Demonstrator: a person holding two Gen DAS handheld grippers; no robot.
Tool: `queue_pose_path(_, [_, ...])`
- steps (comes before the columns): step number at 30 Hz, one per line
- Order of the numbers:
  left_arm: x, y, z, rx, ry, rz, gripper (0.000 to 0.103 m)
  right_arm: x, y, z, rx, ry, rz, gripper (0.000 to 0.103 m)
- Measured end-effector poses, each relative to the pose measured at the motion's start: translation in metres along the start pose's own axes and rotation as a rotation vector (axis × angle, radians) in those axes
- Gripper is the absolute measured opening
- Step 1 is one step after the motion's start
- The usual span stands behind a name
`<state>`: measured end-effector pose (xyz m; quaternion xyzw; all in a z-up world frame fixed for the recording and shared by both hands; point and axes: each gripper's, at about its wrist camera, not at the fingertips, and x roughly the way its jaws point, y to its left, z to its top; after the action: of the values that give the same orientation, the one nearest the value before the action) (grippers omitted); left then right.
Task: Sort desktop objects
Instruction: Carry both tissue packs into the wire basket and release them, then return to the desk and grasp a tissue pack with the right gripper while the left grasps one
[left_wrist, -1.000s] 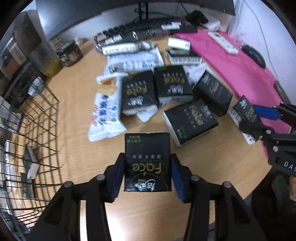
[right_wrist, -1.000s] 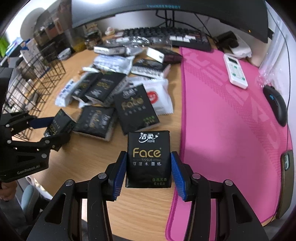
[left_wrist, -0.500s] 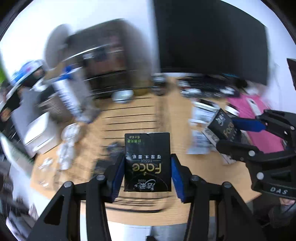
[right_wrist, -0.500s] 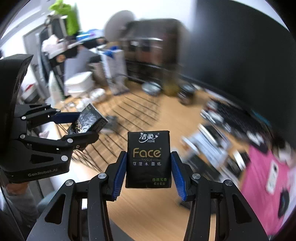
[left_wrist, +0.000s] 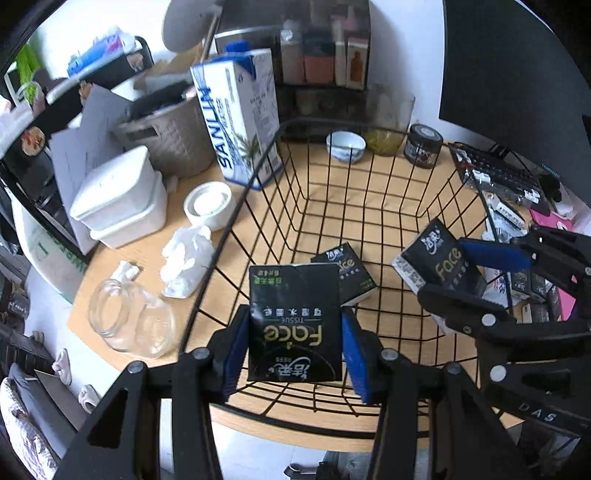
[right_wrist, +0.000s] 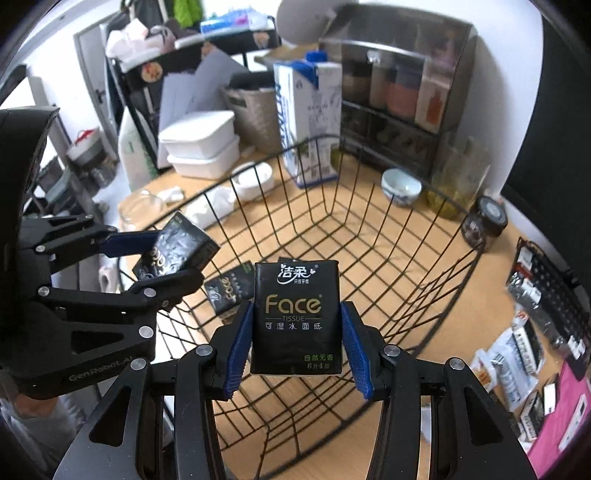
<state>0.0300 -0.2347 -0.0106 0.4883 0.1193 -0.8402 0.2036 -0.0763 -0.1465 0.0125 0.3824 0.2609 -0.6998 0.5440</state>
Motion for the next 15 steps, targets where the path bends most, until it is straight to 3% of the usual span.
queue_pose_path(6, [0.006, 0.001, -0.002, 0.000, 0.011, 0.015, 0.055, 0.005, -0.001, 0.001, 0.009, -0.007, -0.021, 0.048])
queue_pose_path(8, [0.000, 0.001, -0.002, -0.005, -0.002, 0.016, 0.059, -0.001, -0.003, 0.000, 0.020, -0.019, -0.008, 0.050])
queue_pose_path(10, [-0.005, 0.001, -0.001, -0.005, -0.018, 0.012, 0.064, -0.005, -0.003, -0.001, 0.025, -0.032, 0.006, 0.058])
queue_pose_path(15, [-0.024, -0.009, 0.002, -0.007, -0.047, -0.012, 0.064, -0.035, -0.005, -0.008, 0.026, -0.076, -0.014, 0.058])
